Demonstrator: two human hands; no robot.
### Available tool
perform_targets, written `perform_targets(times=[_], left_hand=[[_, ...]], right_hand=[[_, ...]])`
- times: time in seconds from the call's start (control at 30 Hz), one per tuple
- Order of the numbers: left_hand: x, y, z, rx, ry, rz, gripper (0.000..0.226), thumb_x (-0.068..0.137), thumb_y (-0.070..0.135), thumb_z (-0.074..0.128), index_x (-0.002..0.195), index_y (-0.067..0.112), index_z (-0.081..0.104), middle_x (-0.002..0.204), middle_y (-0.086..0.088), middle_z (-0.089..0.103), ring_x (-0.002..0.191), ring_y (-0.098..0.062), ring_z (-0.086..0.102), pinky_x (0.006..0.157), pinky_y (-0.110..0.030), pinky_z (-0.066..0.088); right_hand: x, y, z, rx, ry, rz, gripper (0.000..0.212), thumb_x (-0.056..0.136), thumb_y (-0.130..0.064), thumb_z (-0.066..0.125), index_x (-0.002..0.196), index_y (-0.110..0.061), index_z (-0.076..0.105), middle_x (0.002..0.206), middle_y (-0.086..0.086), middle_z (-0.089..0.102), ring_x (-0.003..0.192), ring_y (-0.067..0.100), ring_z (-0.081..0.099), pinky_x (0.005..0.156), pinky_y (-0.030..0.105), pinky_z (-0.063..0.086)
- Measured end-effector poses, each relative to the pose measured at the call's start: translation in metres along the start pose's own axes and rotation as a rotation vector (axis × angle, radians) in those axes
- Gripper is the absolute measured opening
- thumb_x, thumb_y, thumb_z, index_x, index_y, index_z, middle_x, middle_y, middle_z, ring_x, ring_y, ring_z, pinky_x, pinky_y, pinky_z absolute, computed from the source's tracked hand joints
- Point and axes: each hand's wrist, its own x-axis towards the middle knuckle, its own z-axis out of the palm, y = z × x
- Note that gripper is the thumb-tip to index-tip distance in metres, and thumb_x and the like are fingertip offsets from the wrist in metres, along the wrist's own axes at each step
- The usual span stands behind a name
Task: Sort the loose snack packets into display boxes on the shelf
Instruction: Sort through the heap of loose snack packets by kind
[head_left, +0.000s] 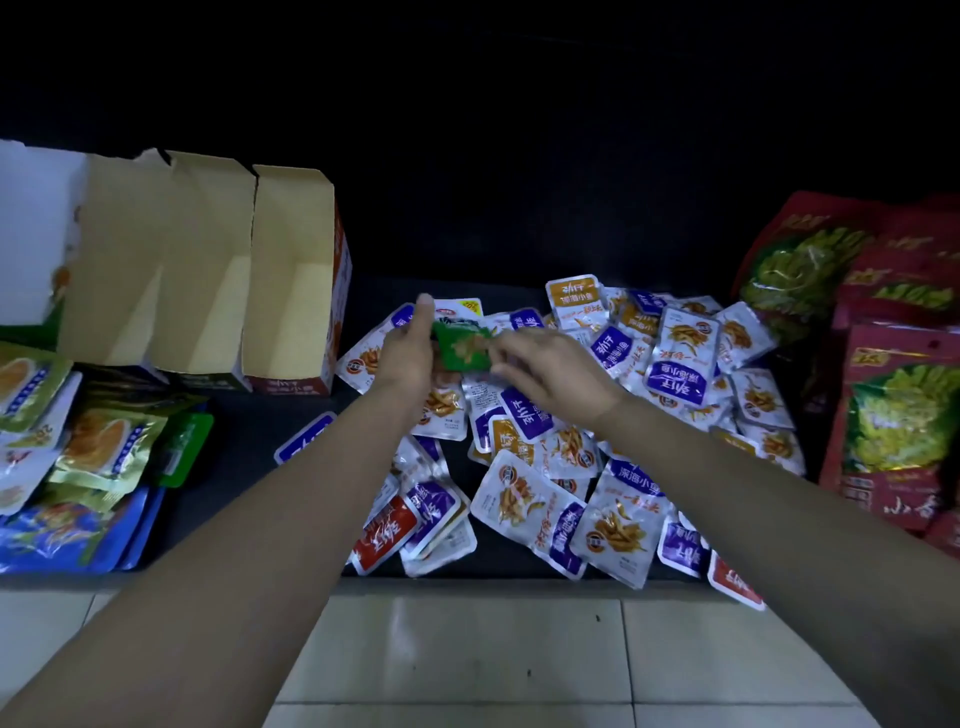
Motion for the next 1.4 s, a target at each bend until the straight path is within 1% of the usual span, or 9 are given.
perform_targets(times=[0.07, 0.17, 0.3, 0.5, 0.77, 0.93, 1.07, 1.23, 1.4], left_hand=[[-0.008, -0.003, -0.001, 0.014, 0.0, -0.04, 0.01, 0.092, 0.018, 0.066, 0.093, 0.008, 0.065, 0.104, -0.015, 0.071, 0.082, -0.023, 0.068, 0.076, -0.033, 0.057], [-0.022, -0.009, -0.008, 0.067, -0.027, 0.009, 0.018, 0.086, 0.0, 0.069, 0.102, 0.007, 0.066, 0.106, -0.014, 0.071, 0.084, -0.021, 0.069, 0.077, -0.033, 0.057], [-0.046, -0.009, -0.027, 0.004, -0.069, 0.081, 0.02, 0.086, 0.002, 0.069, 0.104, 0.01, 0.063, 0.104, -0.014, 0.071, 0.084, -0.026, 0.07, 0.071, -0.036, 0.058], [-0.08, -0.01, -0.097, 0.14, 0.19, 0.272, 0.027, 0.093, 0.033, 0.062, 0.09, 0.007, 0.069, 0.077, -0.012, 0.07, 0.06, -0.023, 0.061, 0.062, -0.036, 0.05], [-0.114, -0.045, -0.248, 0.967, 0.853, 0.489, 0.026, 0.088, 0.022, 0.061, 0.108, 0.006, 0.062, 0.11, -0.023, 0.056, 0.11, -0.041, 0.048, 0.086, -0.05, 0.037], [-0.11, -0.067, -0.303, 1.034, 0.765, 0.345, 0.042, 0.089, 0.015, 0.06, 0.129, 0.002, 0.055, 0.144, -0.019, 0.045, 0.133, -0.04, 0.036, 0.103, -0.052, 0.031], [-0.107, -0.063, -0.326, 0.971, 0.79, 0.414, 0.048, 0.082, 0.021, 0.047, 0.125, 0.001, 0.056, 0.135, -0.018, 0.051, 0.123, -0.04, 0.044, 0.098, -0.051, 0.036], [-0.102, -0.055, -0.345, 0.908, 0.795, 0.493, 0.062, 0.084, 0.012, 0.052, 0.145, 0.016, 0.043, 0.151, -0.017, 0.034, 0.134, -0.039, 0.036, 0.104, -0.055, 0.033], [-0.089, -0.052, -0.351, 1.051, 0.59, 0.423, 0.053, 0.094, 0.024, 0.042, 0.147, 0.024, 0.042, 0.16, -0.01, 0.023, 0.147, -0.036, 0.015, 0.114, -0.057, 0.019]], right_hand=[[-0.015, -0.007, 0.003, 0.068, -0.09, 0.023, 0.007, 0.095, -0.023, 0.059, 0.093, -0.016, 0.058, 0.1, 0.0, 0.065, 0.09, 0.015, 0.06, 0.078, 0.038, 0.052], [-0.023, -0.021, 0.002, 0.269, -0.071, 0.24, 0.024, 0.094, -0.036, 0.059, 0.111, -0.019, 0.057, 0.135, -0.003, 0.052, 0.115, 0.011, 0.054, 0.098, 0.035, 0.047], [-0.011, -0.055, -0.009, 0.776, -0.002, 0.493, 0.043, 0.092, -0.021, 0.066, 0.129, -0.017, 0.044, 0.122, -0.004, 0.055, 0.112, 0.012, 0.059, 0.096, 0.033, 0.052], [0.031, -0.113, -0.002, 0.92, -0.105, 0.493, 0.038, 0.092, 0.002, 0.06, 0.122, -0.017, 0.046, 0.099, 0.006, 0.063, 0.087, 0.019, 0.066, 0.075, 0.029, 0.055], [0.105, -0.202, 0.035, 0.913, -0.224, 0.395, 0.037, 0.093, 0.006, 0.055, 0.129, 0.0, 0.045, 0.089, 0.003, 0.054, 0.051, -0.004, 0.058, 0.043, 0.01, 0.04], [0.158, -0.251, 0.083, 0.905, -0.158, 0.364, 0.031, 0.094, 0.001, 0.057, 0.124, -0.001, 0.049, 0.096, 0.009, 0.058, 0.045, 0.007, 0.049, 0.038, 0.017, 0.039], [0.196, -0.274, 0.109, 0.836, -0.144, 0.354, 0.03, 0.094, -0.001, 0.058, 0.123, -0.005, 0.051, 0.108, 0.011, 0.058, 0.047, 0.002, 0.049, 0.042, 0.017, 0.041], [0.215, -0.289, 0.145, 0.411, -0.099, 0.198, 0.034, 0.087, -0.007, 0.068, 0.119, -0.009, 0.058, 0.123, 0.009, 0.051, 0.106, 0.021, 0.056, 0.096, 0.029, 0.044], [0.218, -0.294, 0.162, 0.232, -0.03, 0.154, 0.022, 0.092, -0.013, 0.062, 0.113, -0.012, 0.067, 0.117, 0.008, 0.047, 0.091, 0.026, 0.062, 0.079, 0.039, 0.051]])
